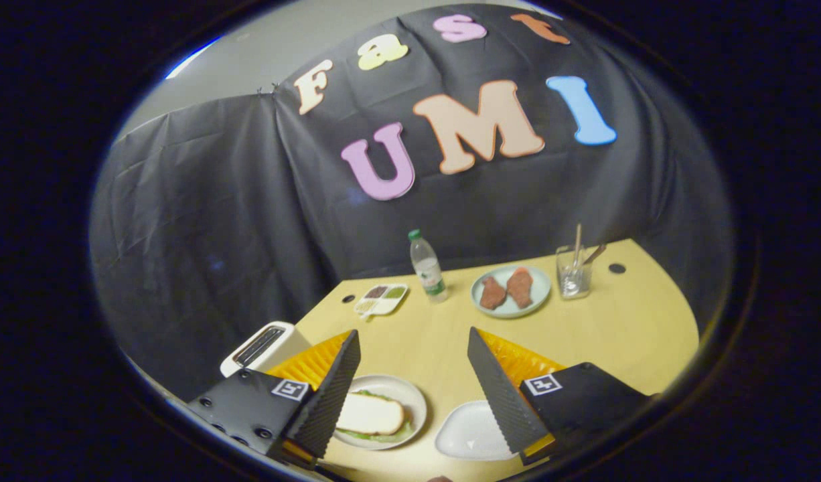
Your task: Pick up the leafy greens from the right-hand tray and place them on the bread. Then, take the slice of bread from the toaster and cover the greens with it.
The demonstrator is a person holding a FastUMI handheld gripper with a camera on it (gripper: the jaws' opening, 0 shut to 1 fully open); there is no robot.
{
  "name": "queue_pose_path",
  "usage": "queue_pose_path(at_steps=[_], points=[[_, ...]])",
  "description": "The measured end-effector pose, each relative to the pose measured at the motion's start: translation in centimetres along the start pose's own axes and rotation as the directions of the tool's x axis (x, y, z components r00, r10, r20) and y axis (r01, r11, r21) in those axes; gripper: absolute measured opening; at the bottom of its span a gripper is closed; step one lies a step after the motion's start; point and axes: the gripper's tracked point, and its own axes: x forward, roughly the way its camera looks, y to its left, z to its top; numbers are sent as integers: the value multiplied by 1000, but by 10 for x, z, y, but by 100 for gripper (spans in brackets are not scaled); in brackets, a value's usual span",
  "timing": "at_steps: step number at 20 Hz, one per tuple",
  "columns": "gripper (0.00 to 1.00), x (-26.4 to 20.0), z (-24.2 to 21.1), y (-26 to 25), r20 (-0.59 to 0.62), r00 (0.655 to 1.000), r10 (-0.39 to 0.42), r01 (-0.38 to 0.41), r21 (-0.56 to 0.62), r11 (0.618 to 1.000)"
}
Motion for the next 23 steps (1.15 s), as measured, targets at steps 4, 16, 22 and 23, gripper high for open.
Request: queue_pose_path(at_steps=[4, 16, 22, 23], points=[[100, -29, 56, -30, 164, 981, -102, 117, -81, 990], [100, -54, 121, -23, 372, 906, -204, 272, -140, 952], [100, -54, 131, -14, 396, 898, -193, 266, -138, 954], [100, -55, 132, -13, 400, 896, -192, 266, -138, 954]])
